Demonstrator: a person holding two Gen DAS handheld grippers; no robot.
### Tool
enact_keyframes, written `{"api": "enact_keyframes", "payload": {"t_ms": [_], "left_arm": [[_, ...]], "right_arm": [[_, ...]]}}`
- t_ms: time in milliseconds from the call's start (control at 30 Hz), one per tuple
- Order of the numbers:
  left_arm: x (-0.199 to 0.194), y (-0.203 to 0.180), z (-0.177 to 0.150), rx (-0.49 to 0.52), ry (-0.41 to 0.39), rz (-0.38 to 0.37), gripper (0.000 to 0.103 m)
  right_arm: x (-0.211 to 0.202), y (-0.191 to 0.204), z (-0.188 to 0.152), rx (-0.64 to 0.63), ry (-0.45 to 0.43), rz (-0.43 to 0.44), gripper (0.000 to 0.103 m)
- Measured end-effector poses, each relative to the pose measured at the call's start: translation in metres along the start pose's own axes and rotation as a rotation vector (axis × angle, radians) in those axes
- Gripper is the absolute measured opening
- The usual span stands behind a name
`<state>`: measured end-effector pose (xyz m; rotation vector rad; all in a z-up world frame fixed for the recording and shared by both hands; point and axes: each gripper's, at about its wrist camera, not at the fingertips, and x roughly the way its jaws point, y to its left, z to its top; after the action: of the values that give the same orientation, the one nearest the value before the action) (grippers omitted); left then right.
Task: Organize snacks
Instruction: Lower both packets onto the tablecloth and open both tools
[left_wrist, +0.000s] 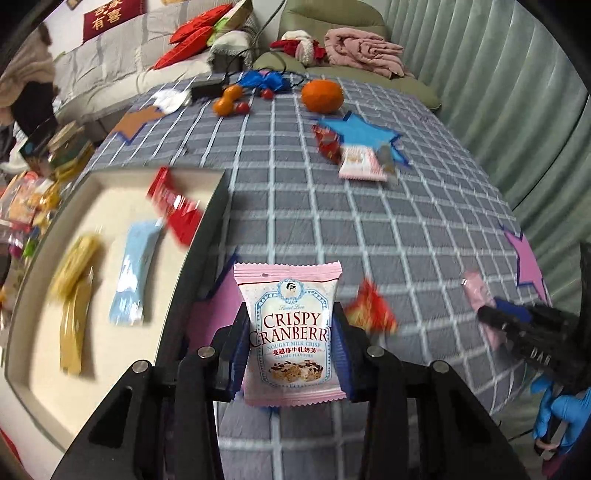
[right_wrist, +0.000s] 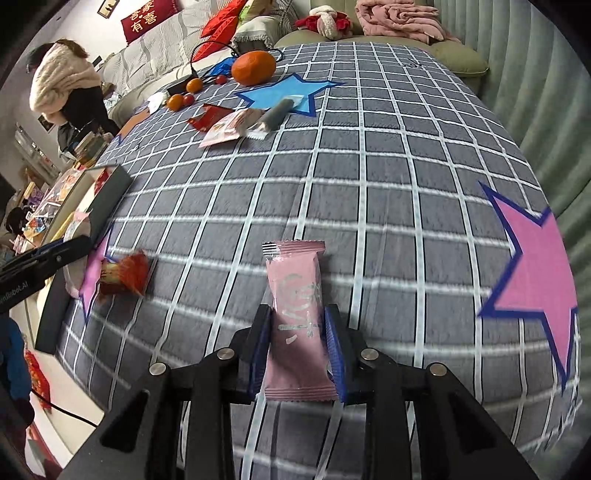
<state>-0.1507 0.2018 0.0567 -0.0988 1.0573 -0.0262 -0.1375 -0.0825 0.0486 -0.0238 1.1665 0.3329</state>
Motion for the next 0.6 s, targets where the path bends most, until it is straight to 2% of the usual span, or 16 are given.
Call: {"api": "enact_keyframes", "payload": {"t_ms": [167, 233, 267, 300, 333, 367, 467, 567, 600], "left_arm": [[0.019, 0.002, -0.031, 0.007, 0.088, 0.014, 0.044], [0.022, -0.003, -0.032, 0.017, 0.073, 0.035, 0.045], [0.024, -0.006, -0.032, 0.024, 0.078, 0.042, 0.050], [0.027, -0.011, -0.030, 0.039, 0.082, 0.045, 0.065], [0.031, -0.016, -0.028, 0.060, 0.094, 0.043, 0.074], [0.035, -0.019, -0.027, 0.068, 0.100, 0.049, 0.084], [0.040, -0.027, -0.027, 0.078, 0.056, 0.062, 0.091], [0.043, -0.028, -0.028, 0.079, 0.044, 0.059, 0.102], [0.044, -0.026, -0.029, 0.075, 0.040, 0.056, 0.102]], "right_arm": [[0.000, 0.011, -0.013, -0.022, -0.005, -0.031, 0.032], [0.002, 0.016, -0.013, -0.035, -0.010, -0.054, 0.032], [0.003, 0.016, -0.011, -0.034, -0.012, -0.051, 0.036], [0.004, 0.016, -0.010, -0.030, -0.013, -0.050, 0.056], [0.006, 0.016, -0.009, -0.025, -0.013, -0.064, 0.072], [0.008, 0.016, -0.008, -0.023, -0.017, -0.091, 0.093], [0.017, 0.013, -0.005, -0.017, -0.011, -0.118, 0.094], [0.026, 0.017, -0.004, -0.053, -0.008, -0.162, 0.103], [0.027, 0.020, -0.004, -0.069, -0.020, -0.157, 0.103]]}}
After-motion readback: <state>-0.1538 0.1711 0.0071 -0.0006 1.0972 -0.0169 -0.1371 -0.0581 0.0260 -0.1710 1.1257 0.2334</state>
